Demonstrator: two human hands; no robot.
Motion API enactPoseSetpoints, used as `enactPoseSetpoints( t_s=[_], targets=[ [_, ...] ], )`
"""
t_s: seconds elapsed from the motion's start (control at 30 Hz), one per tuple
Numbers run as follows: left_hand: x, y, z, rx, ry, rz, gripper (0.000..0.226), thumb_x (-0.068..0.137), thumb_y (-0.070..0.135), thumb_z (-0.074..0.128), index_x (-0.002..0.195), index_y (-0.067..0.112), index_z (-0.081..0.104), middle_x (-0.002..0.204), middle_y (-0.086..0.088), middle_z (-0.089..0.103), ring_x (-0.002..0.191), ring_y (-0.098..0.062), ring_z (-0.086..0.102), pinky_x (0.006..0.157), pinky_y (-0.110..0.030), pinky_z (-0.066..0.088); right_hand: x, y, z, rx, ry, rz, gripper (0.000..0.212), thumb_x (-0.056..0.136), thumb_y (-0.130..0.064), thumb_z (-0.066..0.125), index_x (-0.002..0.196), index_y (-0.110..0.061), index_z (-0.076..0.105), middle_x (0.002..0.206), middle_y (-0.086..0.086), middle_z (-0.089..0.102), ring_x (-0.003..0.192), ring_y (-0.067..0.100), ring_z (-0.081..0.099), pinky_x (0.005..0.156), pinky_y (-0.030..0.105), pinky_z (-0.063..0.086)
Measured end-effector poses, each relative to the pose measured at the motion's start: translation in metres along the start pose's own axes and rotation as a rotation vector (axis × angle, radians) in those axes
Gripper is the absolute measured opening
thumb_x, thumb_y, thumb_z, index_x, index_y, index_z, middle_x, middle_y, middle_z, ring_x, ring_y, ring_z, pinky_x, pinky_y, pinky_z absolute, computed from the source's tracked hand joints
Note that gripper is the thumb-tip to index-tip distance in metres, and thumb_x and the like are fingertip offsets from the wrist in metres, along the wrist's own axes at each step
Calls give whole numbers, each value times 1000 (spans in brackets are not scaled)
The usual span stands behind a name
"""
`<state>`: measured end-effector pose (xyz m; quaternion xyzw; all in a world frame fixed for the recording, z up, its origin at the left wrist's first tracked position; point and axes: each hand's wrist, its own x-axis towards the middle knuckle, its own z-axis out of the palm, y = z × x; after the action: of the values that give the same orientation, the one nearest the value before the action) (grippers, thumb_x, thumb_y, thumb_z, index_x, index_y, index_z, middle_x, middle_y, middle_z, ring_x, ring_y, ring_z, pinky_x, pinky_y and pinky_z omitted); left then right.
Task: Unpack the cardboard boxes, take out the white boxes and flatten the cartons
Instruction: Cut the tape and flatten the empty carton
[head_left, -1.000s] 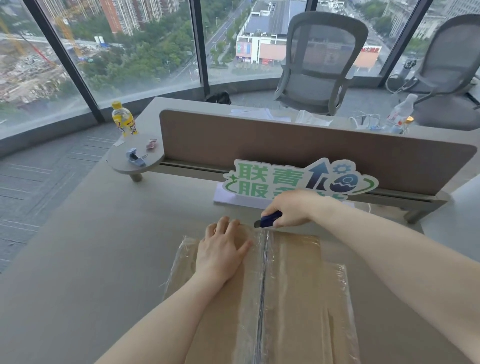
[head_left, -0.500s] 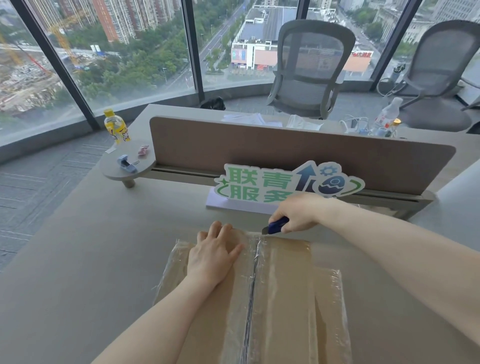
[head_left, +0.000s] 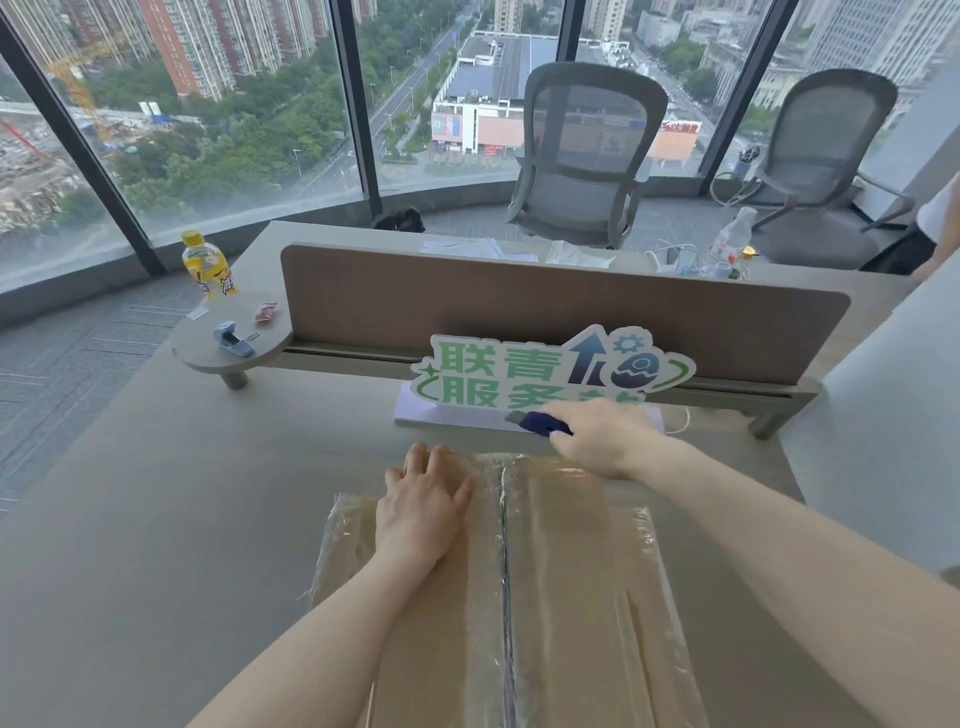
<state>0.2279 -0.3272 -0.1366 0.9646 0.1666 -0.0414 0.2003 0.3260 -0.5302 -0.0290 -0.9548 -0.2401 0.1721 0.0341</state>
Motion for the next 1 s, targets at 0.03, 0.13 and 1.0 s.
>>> enactPoseSetpoints(
  t_s=[0.03,0.13,1.0],
  targets=[
    [0,2,0,-22,1,-5,59,95,62,36,144,32,30,154,5,25,122,-30,39,84,-41,45,-7,-12,9,64,-18,20,31,93,-28,40,122,-29,50,118,5,64,101,29,59,84,43,51],
    [1,0,-3,-89,-19,-5,62,97,56,38,151,30,23,164,5,7,134,-32,33,96,-44,45,-28,-41,37,260,-33,92,28,86,-9,40,112,-21,42,95,11,61,81,32,56,66,40,52],
    [-57,-41,3,35,-58,283,63,98,47,33,157,35,12,165,8,-5,151,-23,-12,123,-38,7,-86,-127,69,441,-18,446,19,87,-4,43,100,-14,53,101,8,58,81,31,54,65,34,46]
  ],
)
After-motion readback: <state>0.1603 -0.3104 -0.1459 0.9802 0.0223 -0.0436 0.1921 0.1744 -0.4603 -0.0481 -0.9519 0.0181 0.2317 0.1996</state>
